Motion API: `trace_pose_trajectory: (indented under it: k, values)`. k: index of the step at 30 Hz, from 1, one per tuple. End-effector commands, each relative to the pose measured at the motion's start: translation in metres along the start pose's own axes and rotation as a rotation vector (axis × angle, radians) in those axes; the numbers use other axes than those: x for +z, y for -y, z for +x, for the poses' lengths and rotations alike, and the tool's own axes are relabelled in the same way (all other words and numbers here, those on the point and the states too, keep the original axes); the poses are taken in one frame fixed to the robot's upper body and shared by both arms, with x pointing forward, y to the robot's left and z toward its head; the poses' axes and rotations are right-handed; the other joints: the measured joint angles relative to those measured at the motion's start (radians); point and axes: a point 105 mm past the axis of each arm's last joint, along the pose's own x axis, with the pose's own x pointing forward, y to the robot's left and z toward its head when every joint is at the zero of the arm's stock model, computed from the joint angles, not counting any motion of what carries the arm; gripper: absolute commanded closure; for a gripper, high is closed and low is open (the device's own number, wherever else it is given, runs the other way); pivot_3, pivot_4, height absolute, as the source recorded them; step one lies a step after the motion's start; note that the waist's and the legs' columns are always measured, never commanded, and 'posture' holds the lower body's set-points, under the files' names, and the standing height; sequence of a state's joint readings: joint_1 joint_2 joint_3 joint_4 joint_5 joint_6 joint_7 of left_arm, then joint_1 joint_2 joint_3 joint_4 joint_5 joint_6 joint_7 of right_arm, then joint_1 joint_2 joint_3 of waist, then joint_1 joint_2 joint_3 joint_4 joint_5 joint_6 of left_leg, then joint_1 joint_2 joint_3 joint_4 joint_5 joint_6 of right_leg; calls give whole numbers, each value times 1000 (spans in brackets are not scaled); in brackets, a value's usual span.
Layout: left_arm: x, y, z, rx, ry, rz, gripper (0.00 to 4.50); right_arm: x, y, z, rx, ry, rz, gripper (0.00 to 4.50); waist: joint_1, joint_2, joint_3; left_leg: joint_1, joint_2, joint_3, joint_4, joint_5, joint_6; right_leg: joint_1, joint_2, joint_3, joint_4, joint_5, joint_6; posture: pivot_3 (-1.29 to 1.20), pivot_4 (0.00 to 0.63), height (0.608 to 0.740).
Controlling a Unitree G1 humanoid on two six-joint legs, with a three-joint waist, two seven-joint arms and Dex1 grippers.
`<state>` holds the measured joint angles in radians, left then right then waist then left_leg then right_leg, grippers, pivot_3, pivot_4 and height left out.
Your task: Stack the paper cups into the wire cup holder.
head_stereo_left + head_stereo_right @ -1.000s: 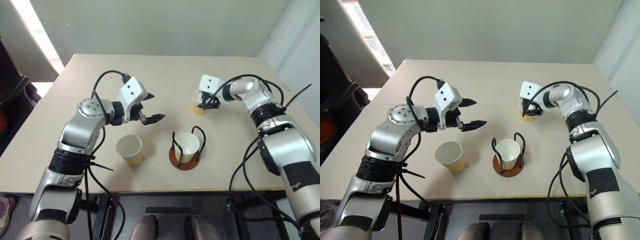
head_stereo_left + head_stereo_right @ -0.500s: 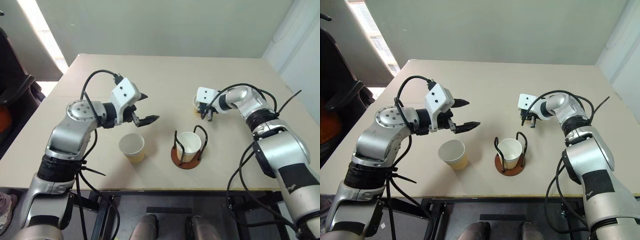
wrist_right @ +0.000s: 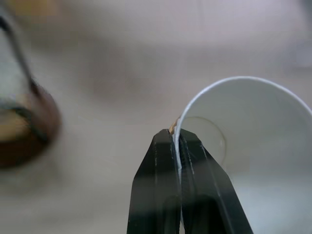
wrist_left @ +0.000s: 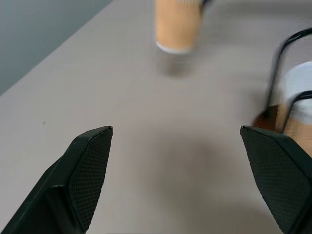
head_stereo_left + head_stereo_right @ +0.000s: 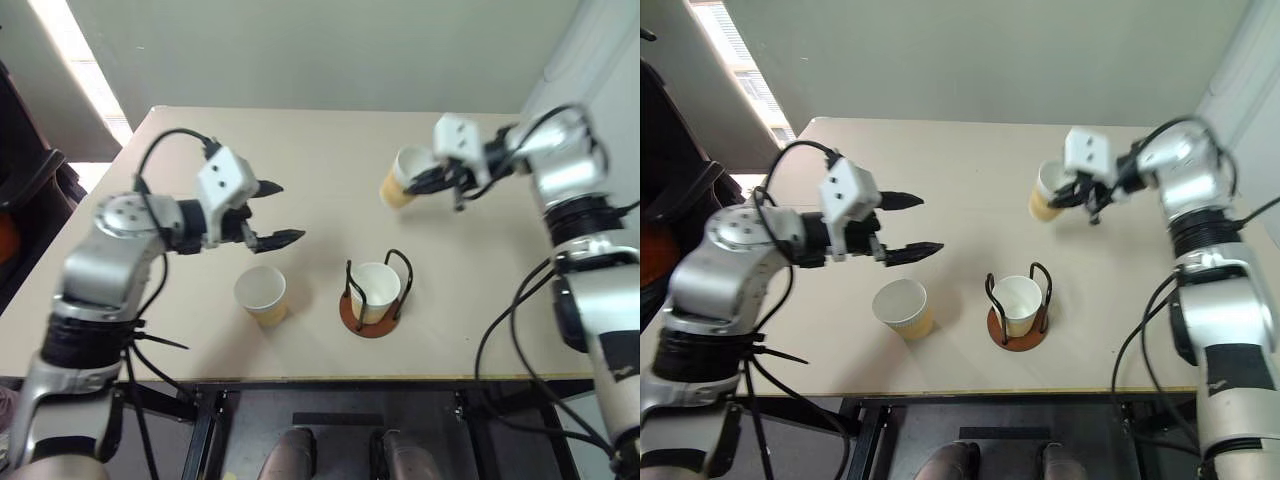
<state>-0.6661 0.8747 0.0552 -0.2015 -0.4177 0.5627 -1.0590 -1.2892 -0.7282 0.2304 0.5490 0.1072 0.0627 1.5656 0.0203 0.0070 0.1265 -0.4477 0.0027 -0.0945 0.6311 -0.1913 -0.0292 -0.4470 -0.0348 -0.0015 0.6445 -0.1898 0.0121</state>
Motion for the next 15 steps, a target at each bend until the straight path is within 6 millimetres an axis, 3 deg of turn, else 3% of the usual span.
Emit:
trace_pose_trajectory:
  k: [1,3,5,9,15]
  values:
    - [13,19,-20,-129,33,25,0,44,-38,-1,178,138,-43,4456,-1,-1,-1,2,0,0,1,-1,0,2,0,0,0,-2,-2,0,150,740]
    - [13,29,-31,-197,29,15,0,51,-62,2,266,149,-51,4456,-3,-1,-1,4,0,0,1,-2,0,6,0,1,-1,-5,0,0,150,740]
    - [12,30,-38,-201,26,3,0,52,-73,6,300,135,-61,4456,-4,-1,0,5,0,0,1,-3,0,6,0,2,-1,-5,0,0,150,740]
    - [-1,38,-47,-231,-34,-20,0,48,-85,14,343,102,-72,4456,-10,-1,0,9,0,0,1,-4,5,5,0,3,1,-8,-2,0,150,740]
    - [-1,42,-45,-227,-37,-20,0,41,-88,22,361,59,-96,4456,-11,-1,0,13,1,-2,0,2,13,7,0,2,5,-9,-14,0,150,740]
